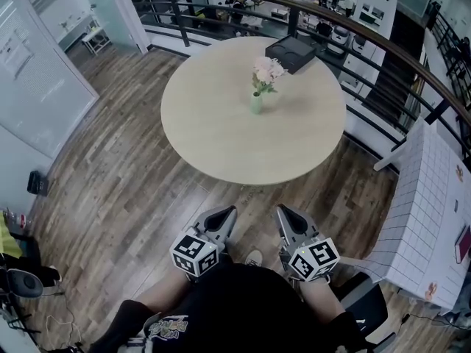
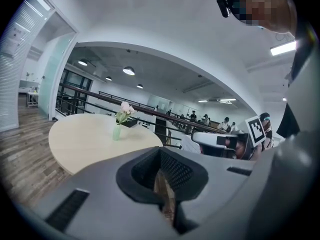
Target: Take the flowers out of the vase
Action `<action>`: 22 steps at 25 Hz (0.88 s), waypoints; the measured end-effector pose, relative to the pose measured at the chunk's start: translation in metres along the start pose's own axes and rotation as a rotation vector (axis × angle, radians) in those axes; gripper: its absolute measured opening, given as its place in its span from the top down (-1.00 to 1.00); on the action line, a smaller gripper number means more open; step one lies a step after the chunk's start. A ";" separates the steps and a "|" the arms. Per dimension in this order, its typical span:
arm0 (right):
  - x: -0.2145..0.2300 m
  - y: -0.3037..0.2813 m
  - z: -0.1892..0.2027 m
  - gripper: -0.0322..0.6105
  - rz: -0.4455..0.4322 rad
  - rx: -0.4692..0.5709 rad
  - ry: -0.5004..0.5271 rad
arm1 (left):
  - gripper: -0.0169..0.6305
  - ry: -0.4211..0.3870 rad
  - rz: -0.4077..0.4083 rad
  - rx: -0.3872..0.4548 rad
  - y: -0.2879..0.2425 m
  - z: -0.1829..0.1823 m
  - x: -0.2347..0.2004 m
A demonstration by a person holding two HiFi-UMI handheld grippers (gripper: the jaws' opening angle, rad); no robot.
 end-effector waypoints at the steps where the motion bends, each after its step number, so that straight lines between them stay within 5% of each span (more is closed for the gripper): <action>1: 0.000 -0.001 0.000 0.83 0.006 0.000 0.000 | 0.93 0.002 0.001 -0.002 0.000 0.000 -0.003; 22: 0.013 -0.110 -0.026 0.83 0.148 0.024 0.037 | 0.93 -0.032 0.085 0.009 -0.025 -0.051 -0.118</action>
Point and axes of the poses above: the fingertips, and each gripper's own axes: y backward along the fingers, x to its right, z out of its underside, the point moved 3 cm from there along y, backward along the fingers
